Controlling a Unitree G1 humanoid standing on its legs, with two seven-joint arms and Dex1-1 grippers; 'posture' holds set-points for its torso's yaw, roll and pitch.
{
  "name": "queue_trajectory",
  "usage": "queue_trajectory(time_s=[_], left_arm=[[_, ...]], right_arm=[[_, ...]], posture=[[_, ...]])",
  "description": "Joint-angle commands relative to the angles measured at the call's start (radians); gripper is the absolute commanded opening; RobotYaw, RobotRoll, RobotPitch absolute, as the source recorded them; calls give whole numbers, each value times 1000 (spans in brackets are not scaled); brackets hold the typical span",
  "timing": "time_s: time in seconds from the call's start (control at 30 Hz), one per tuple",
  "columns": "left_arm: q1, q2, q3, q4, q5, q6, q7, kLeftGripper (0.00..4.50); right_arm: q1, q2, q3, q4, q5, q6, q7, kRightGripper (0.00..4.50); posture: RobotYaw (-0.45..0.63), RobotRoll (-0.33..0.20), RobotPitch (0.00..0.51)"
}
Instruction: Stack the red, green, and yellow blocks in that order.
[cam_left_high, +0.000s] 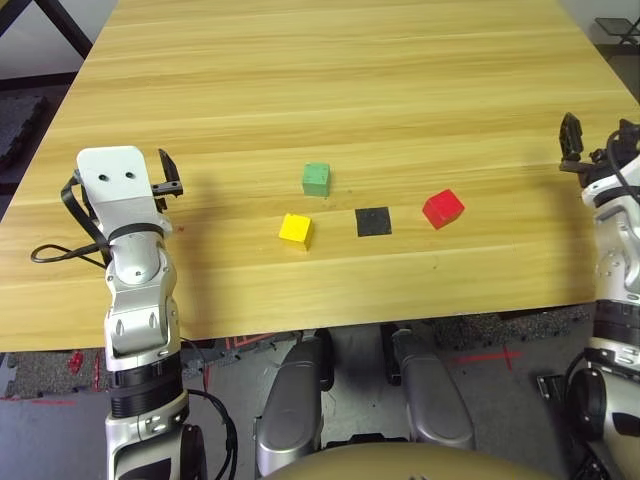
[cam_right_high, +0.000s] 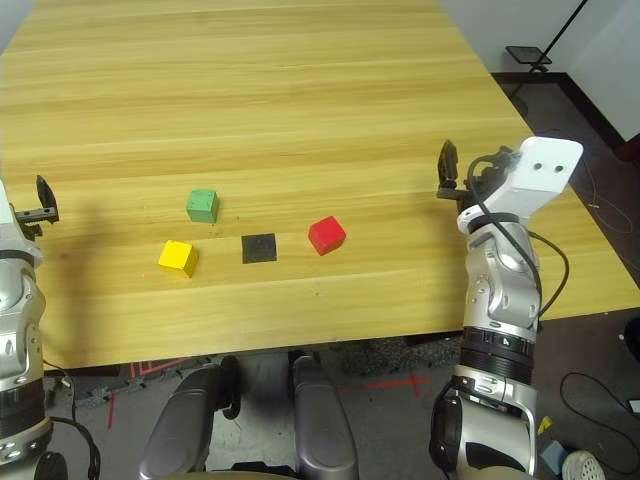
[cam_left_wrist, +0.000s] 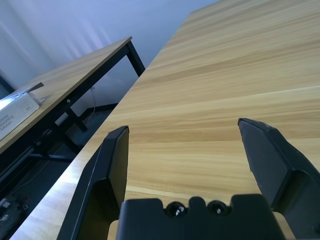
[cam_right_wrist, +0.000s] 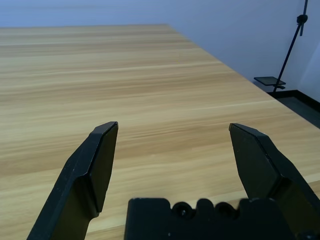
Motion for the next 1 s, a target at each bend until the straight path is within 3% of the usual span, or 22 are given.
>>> queue_trajectory(time_s=[0.03, 0.23, 0.37, 0.5, 0.7, 0.87, 1.0], left_arm=[[-4, -2, 2, 6, 14, 2, 8, 4452], [-2, 4, 1, 25, 4, -29, -9, 4452], [0, 35, 14, 24, -82, -83, -124, 4452], [-22, 74, 44, 43, -294, -208, -367, 4452], [-28, 249, 5, 88, -581, -173, -846, 4452], [-106, 367, -60, 201, -685, -145, -1148, 4452], [-230, 395, -137, 342, -673, -171, -1321, 4452]], right_arm=[[11, -5, -3, -2, 6, 1, 1, 4500], [-13, -27, 9, -7, 11, 19, 25, 4500], [-9, -41, 82, -79, 57, 108, 148, 4500], [4, -75, 172, -187, 107, 225, 276, 4500], [-13, -176, 206, -243, 200, 436, 408, 4500], [-15, -247, 242, -271, 213, 564, 452, 4500], [-1, -256, 264, -331, 233, 674, 450, 4500]], posture=[[238, 43, 255], [224, 36, 268], [259, 34, 259], [296, 20, 250], [319, 5, 247], [310, -12, 245], [288, -25, 246]])
